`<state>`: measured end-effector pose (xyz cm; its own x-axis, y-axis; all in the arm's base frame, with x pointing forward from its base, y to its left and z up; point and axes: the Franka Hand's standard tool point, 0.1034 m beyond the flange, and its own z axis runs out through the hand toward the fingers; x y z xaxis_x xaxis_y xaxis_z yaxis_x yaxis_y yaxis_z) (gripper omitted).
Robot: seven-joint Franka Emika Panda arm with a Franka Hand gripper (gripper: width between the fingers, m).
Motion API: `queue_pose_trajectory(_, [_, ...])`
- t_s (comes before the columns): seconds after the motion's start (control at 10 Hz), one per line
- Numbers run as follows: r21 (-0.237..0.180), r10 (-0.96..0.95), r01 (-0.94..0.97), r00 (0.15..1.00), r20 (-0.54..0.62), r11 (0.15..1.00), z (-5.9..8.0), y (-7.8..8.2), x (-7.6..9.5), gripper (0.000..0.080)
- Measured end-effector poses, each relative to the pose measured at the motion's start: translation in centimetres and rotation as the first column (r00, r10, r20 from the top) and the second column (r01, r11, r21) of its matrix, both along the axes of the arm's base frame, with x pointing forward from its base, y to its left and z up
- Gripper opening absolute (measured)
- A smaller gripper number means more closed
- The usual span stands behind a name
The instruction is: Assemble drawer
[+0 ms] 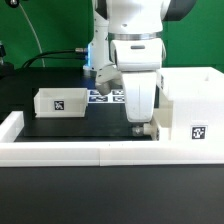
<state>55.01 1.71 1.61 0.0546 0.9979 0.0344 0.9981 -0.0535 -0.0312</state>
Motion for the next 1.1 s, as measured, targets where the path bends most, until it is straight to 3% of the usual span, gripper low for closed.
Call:
queue_pose_trajectory(0.4, [-0.002, 0.003, -0.003, 1.000, -0.004, 1.000, 0.3, 0.4, 0.3, 0.0649])
queue_pose_trajectory(0.7, [-0.012, -0.042, 0.042, 0.999, 0.011, 0.999, 0.8, -2.9, -1.0, 0.0649])
queue_pose_trajectory(1.1, [-0.022, -0.102, 0.103, 0.994, 0.046, 0.994, 3.1, -6.2, -3.9, 0.0649])
